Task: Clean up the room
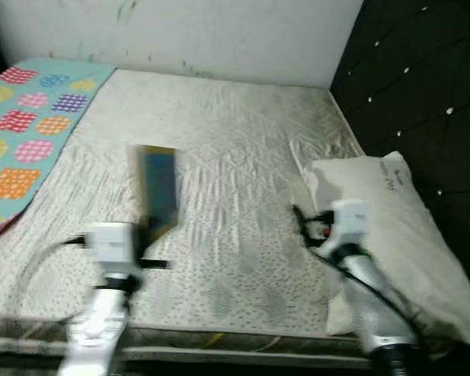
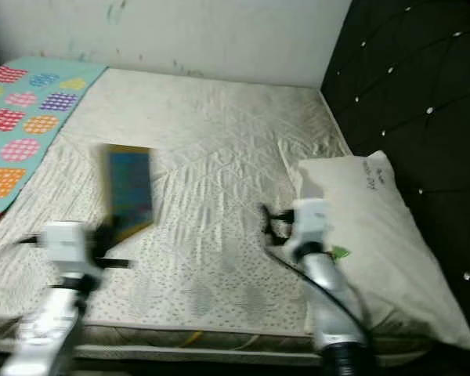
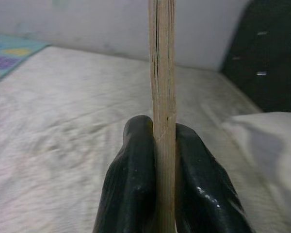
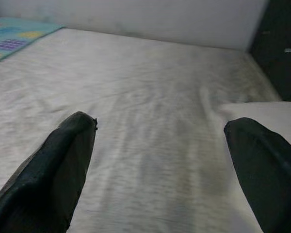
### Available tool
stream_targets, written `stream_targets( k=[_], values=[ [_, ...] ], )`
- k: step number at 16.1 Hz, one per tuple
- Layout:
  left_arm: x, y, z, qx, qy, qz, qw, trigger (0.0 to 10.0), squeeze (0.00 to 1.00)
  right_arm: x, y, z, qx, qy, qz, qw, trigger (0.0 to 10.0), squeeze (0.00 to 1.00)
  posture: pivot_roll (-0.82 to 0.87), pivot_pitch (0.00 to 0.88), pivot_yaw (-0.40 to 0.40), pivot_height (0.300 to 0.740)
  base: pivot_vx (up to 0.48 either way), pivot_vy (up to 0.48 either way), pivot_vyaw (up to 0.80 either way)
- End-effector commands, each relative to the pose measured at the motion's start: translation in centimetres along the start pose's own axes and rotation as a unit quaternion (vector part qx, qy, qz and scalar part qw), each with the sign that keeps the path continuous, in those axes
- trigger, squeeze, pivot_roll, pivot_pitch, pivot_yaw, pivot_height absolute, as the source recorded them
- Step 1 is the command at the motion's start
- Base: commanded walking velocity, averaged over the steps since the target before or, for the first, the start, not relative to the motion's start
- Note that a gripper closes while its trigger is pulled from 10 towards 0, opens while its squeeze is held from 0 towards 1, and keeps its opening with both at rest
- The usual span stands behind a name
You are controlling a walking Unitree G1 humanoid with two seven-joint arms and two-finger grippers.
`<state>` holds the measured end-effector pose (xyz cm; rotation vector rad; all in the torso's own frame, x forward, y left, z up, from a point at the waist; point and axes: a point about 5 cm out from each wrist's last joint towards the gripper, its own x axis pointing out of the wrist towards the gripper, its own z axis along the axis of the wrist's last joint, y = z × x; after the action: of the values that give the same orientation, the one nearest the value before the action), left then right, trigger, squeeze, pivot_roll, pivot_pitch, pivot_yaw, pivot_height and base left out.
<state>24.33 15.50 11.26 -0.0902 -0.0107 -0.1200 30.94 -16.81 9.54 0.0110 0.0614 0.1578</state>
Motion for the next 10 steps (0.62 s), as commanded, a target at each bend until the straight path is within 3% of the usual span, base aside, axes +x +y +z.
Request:
stream_targets(
  k=[1, 10],
  values=[
    [0.05, 0.60, 1.06, 0.012, -0.024, 0.009, 1.000, 10.0, 0.00, 0.29, 0.44, 0.42, 0.007, -0.009, 0.006, 1.000, 10.0, 0.00, -0.04, 0.075, -0.095, 0.740, 0.000, -0.289, 0.00],
    [0.14, 0.61, 1.22, 0.010, -0.029, 0.010, 0.999, 10.0, 0.00, 0.30, 0.32, 0.46, 0.007, -0.009, 0.000, 1.000, 10.0, 0.00, -0.04, 0.081, -0.093, 0.740, 0.000, 0.000, 0.00]
  ],
)
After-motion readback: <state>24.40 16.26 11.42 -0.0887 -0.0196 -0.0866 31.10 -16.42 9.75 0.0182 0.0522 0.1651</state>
